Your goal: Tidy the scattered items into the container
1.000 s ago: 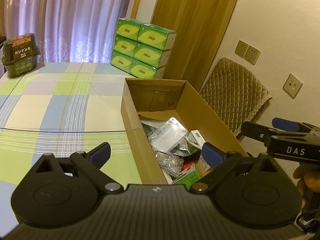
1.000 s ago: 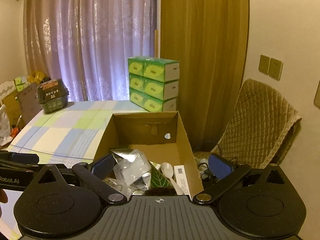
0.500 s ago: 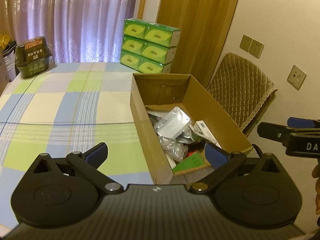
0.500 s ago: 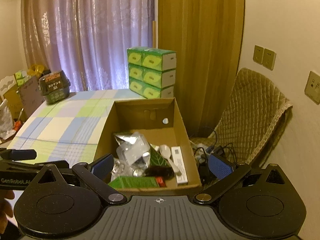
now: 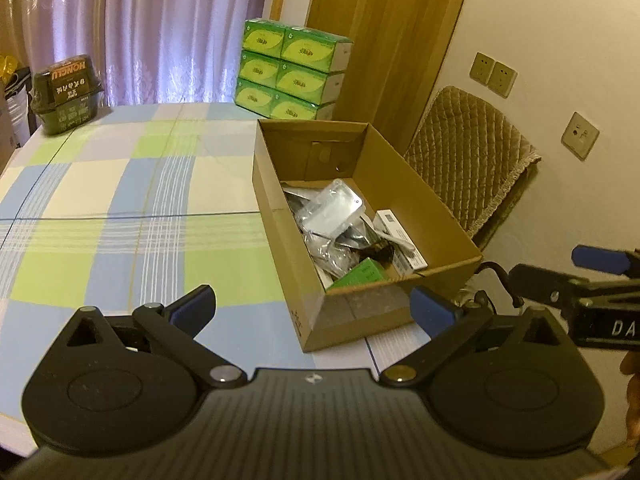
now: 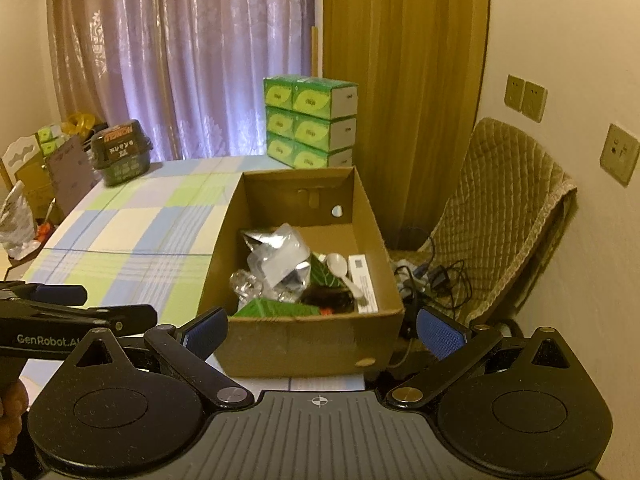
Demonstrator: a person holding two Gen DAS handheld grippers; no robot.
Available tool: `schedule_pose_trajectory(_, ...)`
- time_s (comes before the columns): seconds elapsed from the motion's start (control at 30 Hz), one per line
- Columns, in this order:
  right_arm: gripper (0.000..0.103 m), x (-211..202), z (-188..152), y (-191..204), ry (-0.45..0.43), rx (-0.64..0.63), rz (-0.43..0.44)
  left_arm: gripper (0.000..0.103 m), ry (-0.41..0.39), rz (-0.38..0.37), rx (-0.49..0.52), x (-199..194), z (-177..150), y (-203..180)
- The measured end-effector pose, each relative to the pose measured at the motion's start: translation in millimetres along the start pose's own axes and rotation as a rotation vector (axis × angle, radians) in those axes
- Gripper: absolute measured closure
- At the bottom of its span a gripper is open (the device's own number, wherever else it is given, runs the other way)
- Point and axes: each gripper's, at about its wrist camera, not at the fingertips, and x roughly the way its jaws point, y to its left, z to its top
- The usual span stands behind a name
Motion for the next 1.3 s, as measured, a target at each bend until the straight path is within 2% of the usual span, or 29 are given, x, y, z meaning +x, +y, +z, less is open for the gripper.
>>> schedule_pose_trajectory(0.3,0.000,-9.8,-12.8,9.3,0.013,0.032,0.009,0.001,0.022,0.017,-0.034,-11.7,-13.3,2.0)
schedule_pose_trajectory(0.63,0.000,-9.0,-24.9,13.5,0.041,0.049,0.022,0.001,0.065,0.044,-0.025,-11.1,-33.6,6.1)
schedule_pose_trajectory(1.3,0.000,-7.2,-28.0,15.6,0.059,0.053,0.027,0.001,0.076,0.042,-0.001,-6.5,-38.2,1.4)
